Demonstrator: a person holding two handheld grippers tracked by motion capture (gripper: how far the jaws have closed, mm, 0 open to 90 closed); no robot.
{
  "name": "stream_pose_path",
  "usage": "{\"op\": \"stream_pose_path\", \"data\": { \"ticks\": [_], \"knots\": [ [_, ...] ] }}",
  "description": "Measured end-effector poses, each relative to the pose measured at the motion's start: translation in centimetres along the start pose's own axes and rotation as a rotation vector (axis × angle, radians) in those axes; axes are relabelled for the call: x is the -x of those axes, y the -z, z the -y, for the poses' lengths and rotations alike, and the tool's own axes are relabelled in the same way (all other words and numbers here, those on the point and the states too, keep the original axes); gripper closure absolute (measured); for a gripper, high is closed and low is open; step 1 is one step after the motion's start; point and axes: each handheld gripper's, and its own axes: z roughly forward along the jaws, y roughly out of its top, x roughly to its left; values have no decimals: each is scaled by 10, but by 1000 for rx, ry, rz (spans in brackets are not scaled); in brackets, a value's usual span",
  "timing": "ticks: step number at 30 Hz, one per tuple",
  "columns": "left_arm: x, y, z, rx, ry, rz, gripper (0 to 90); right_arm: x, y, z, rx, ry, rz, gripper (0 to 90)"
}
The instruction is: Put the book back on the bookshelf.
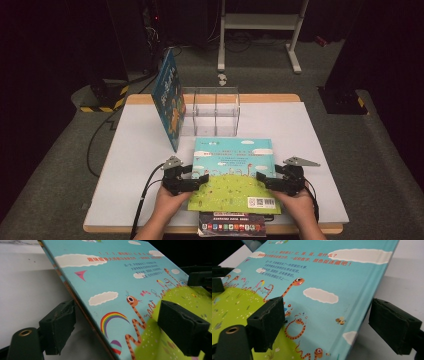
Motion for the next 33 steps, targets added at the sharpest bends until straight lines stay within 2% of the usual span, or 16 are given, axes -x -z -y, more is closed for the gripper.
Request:
{"op": "stream_pose_path", "data": {
  "ticks": [9, 21, 29, 33],
  "knots": [
    [-2, -7, -6, -44, 28, 32, 142, 3, -5, 0, -8, -27, -43, 126],
    [-2, -6, -9, -61, 24, 34, 160, 6, -7, -1, -24, -40, -72, 135],
    [4, -3, -13, -72, -1, 8, 160, 1, -5, -5, -50, -35, -38, 135],
    [9, 0, -15, -52, -23, -2, 163, -2, 0, -7, -32, -22, -27, 162]
  ]
}}
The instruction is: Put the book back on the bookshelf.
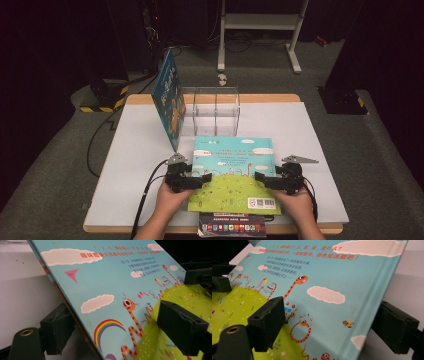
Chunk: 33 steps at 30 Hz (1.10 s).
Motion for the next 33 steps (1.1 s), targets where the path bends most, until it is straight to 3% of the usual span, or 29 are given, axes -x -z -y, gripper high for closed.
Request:
{"op": "stream_pose_path", "data": {
  "ticks": [8, 21, 33],
  "knots": [
    [11, 9, -9, 46, -56, -36, 202, -10, 15, -4, 54, 50, 35, 192],
    [18, 21, -21, 129, -81, -60, 297, -23, 31, -14, 131, 109, 85, 252],
    [27, 36, -33, 205, -129, -90, 373, -34, 47, -26, 212, 167, 119, 332]
  ]
}}
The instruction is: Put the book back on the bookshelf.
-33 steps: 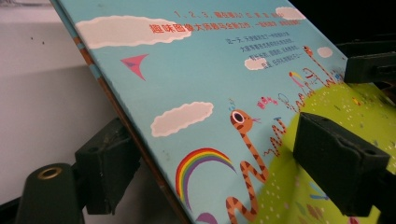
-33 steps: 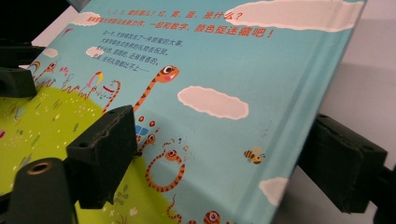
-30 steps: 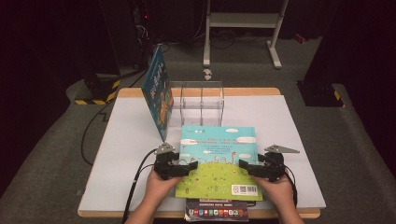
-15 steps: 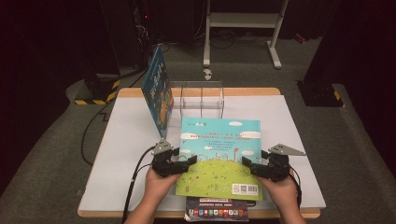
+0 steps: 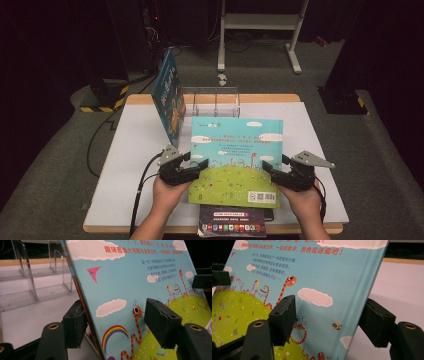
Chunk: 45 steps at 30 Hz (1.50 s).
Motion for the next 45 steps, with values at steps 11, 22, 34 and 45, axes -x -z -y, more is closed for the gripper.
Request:
{"op": "stream_pose_path", "data": {
  "ticks": [11, 22, 34, 45],
  "knots": [
    [4, 10, -12, 69, -36, -27, 429, -8, 8, -14, 56, 41, 33, 379],
    [-3, -3, -31, 104, -62, -49, 461, 0, -1, -33, 94, 39, 65, 409],
    [-7, -15, -55, 182, -112, -92, 493, 13, -12, -56, 156, 34, 90, 429],
    [-5, -16, -63, 227, -158, -87, 492, 13, -5, -64, 194, 53, 107, 428]
  ]
}}
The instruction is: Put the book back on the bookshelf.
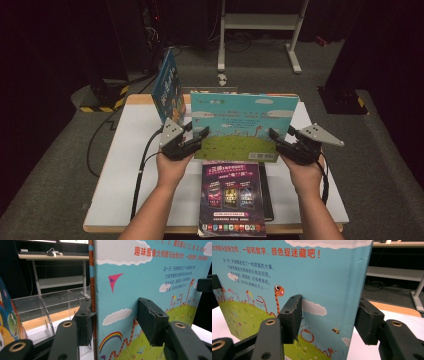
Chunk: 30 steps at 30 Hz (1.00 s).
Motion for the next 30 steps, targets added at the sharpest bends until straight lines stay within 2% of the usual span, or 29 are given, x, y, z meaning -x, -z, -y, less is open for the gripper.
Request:
{"op": "stream_pose_path", "data": {
  "ticks": [7, 14, 16, 19, 23, 28, 30],
  "knots": [
    [0, -2, 3, 4, -7, 7, 491, 0, 2, 1, 5, 14, 9, 428],
    [1, -2, 19, -20, -11, 2, 486, 0, 0, 15, -13, 14, 9, 429],
    [0, 0, 24, -4, -9, 7, 475, -2, 2, 21, 15, 34, 8, 445],
    [1, 3, 26, 4, -12, 11, 469, -7, 7, 22, 19, 61, 10, 450],
    [3, 5, 25, 2, -24, 7, 465, -8, 11, 23, 15, 65, 8, 448],
    [6, 11, 27, 6, -49, -22, 455, -9, 19, 27, 28, 68, -36, 429],
    [5, 14, 28, 15, -48, -30, 443, -7, 23, 29, 30, 56, -63, 423]
  ]
}}
